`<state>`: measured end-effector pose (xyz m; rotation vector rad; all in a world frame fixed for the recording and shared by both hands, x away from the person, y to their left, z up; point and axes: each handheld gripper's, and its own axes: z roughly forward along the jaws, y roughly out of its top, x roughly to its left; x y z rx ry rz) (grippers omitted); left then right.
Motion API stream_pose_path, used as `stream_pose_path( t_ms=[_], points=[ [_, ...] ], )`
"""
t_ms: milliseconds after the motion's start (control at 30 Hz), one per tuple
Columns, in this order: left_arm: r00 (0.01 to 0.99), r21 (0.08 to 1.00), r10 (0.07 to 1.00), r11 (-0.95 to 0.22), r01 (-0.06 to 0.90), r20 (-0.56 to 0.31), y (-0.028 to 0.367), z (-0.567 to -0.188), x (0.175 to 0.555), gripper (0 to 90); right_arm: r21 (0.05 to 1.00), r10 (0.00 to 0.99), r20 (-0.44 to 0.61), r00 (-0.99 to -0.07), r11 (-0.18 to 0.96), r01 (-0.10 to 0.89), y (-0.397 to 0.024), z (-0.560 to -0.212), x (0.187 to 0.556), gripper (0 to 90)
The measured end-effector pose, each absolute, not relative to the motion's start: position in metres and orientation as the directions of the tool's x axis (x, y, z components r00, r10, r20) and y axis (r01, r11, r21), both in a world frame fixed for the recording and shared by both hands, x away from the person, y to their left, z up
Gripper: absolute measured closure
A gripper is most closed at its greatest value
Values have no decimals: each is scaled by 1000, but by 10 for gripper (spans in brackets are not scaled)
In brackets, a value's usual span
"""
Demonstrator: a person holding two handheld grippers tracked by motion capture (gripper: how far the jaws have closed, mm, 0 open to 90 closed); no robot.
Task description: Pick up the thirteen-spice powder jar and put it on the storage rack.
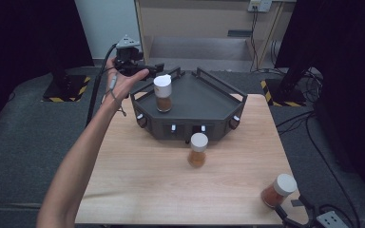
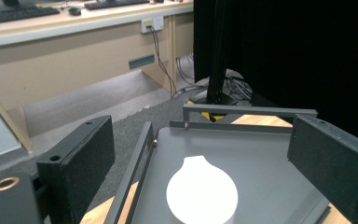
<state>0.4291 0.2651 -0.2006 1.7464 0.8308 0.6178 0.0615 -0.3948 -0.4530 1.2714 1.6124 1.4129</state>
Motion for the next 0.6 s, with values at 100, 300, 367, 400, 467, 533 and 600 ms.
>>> stream_pose_path(
  t_ms=[100, 300, 367, 400, 467, 533, 600],
  points=[
    [633, 954, 774, -197, 225, 11, 271, -197, 422, 63, 967, 936, 128, -327, -45, 250, -395, -453, 61, 55],
    [647, 965, 762, -185, 184, 22, 277, -195, 402, 62, 967, 936, 129, -327, -45, 252, -394, -453, 61, 56],
    [647, 968, 762, -178, 175, 23, 278, -196, 395, 61, 967, 935, 132, -328, -48, 252, -395, -453, 61, 56],
    [654, 970, 756, -176, 168, 24, 281, -197, 391, 61, 967, 936, 132, -328, -48, 251, -395, -453, 61, 56],
    [656, 973, 754, -174, 152, 33, 285, -199, 383, 62, 967, 936, 133, -327, -49, 251, -395, -453, 61, 56],
    [660, 975, 751, -169, 142, 34, 290, -200, 377, 62, 967, 936, 131, -327, -48, 251, -395, -453, 61, 56],
    [662, 980, 749, -152, 130, 28, 295, -203, 370, 63, 967, 935, 130, -329, -46, 252, -395, -453, 61, 56]
  ],
)
